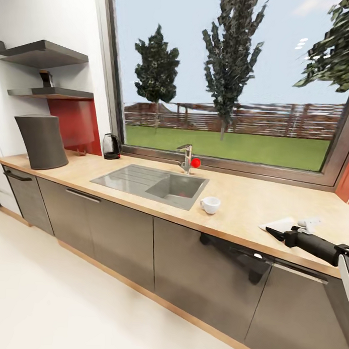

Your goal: Set up a coffee station on the kitchen countertop: keep the coffee maker on the countertop, move the bottle of coffee from the kitchen shelf to the counter next to the coffee maker, place a paper coffee filter on top of the coffee maker, put the saucer next to the coffee maker with the coffee cup on the saucer, and place the electric kettle next to the coffee maker.

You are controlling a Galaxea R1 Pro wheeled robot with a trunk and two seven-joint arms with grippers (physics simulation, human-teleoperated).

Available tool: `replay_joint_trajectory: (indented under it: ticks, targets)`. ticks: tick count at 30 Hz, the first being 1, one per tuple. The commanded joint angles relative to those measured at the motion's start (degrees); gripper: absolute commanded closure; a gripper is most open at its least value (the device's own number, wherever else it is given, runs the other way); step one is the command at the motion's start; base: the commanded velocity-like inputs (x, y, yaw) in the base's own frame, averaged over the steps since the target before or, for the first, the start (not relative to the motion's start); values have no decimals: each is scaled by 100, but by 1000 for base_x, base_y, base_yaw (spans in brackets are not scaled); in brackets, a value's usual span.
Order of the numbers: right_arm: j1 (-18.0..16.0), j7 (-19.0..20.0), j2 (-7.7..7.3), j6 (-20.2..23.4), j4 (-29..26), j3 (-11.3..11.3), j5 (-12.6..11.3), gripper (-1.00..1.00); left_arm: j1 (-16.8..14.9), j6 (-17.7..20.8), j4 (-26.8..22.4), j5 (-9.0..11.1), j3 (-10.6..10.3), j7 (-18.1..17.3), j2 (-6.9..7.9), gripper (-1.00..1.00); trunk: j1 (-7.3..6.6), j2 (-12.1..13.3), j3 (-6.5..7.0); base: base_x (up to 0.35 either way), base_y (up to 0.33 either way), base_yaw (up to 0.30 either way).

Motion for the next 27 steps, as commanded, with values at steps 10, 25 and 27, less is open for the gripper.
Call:
replay_joint_trajectory:
  ticks: [10,25,27]
  targets:
    - [-4,24,1,42,-3,-10,-4,-100,2,-6,-7,50,5,-3,-2,-100,1,-3,-5,29,0,0]
    - [-4,26,1,46,-3,-7,-4,100,4,-6,-7,48,5,-3,-2,-100,1,-3,-5,1,0,0]
    - [-4,26,1,47,-6,-7,-4,100,2,-6,-7,48,5,-3,-2,-100,1,-3,-5,0,0,0]
